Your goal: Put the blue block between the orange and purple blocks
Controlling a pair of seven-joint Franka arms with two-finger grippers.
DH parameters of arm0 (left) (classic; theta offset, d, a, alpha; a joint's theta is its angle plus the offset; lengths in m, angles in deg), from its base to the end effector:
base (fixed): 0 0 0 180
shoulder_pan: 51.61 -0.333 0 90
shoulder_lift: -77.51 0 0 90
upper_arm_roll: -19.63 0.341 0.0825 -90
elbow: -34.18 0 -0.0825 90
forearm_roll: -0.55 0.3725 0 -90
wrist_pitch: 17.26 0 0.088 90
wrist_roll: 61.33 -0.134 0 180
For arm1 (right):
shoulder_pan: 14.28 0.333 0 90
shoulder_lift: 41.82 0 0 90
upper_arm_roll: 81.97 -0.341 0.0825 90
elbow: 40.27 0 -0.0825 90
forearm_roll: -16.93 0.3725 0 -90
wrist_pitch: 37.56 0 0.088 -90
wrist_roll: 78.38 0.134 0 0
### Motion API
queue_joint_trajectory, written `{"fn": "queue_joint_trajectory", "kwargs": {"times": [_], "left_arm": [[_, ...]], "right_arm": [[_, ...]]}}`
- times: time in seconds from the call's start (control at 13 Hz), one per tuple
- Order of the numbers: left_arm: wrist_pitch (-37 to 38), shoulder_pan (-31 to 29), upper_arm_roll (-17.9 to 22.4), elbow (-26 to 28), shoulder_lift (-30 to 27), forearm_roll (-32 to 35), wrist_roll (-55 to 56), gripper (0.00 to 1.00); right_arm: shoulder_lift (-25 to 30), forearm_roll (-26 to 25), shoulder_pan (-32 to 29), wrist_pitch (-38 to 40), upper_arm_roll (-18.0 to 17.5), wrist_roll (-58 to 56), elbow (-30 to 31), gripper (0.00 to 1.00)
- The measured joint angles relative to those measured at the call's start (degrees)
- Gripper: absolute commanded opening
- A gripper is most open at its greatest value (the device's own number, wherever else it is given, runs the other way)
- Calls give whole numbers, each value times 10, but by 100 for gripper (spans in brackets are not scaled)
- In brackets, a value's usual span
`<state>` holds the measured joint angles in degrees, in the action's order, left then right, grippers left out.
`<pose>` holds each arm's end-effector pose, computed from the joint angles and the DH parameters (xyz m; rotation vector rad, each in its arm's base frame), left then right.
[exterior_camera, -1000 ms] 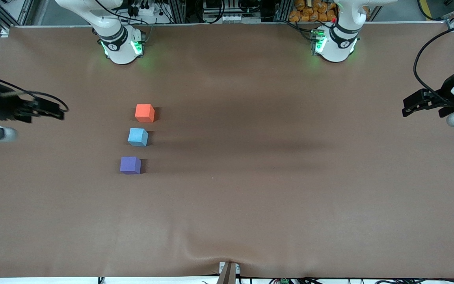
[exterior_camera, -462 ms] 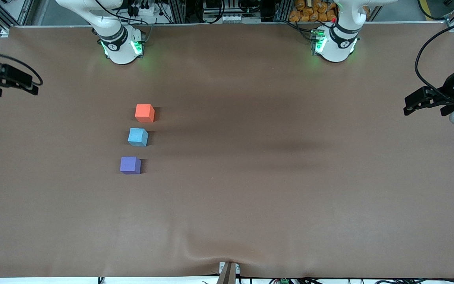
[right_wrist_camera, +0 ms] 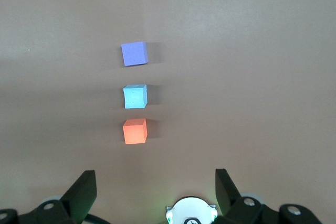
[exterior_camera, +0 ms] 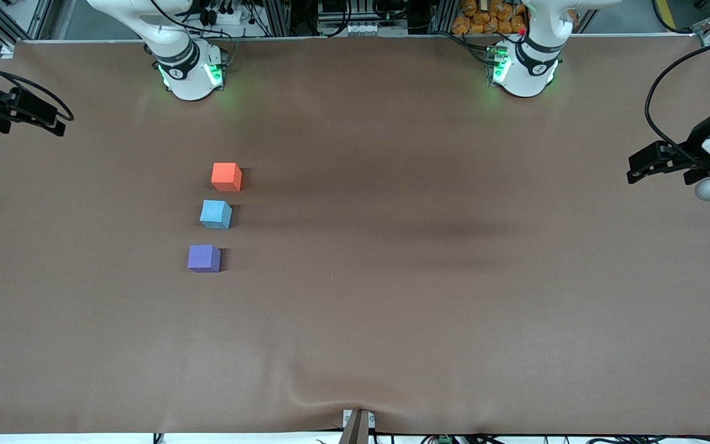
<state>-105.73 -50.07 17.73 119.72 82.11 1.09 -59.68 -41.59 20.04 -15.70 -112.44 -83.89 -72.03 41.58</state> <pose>0.5654 -0.0319 0.6114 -3.1328 0.0487 0.0451 0.5092 0.0128 0.6671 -3.0869 0.1406 0.1865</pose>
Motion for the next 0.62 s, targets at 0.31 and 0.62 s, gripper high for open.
{"fn": "queue_joint_trajectory", "kwargs": {"times": [0.31,0.62], "left_arm": [[0,0,0,0,0,0,0,100],[0,0,0,0,0,0,0,100]], "right_arm": [[0,0,0,-2,0,1,2,100],[1,0,0,-2,0,4,3,100]]}}
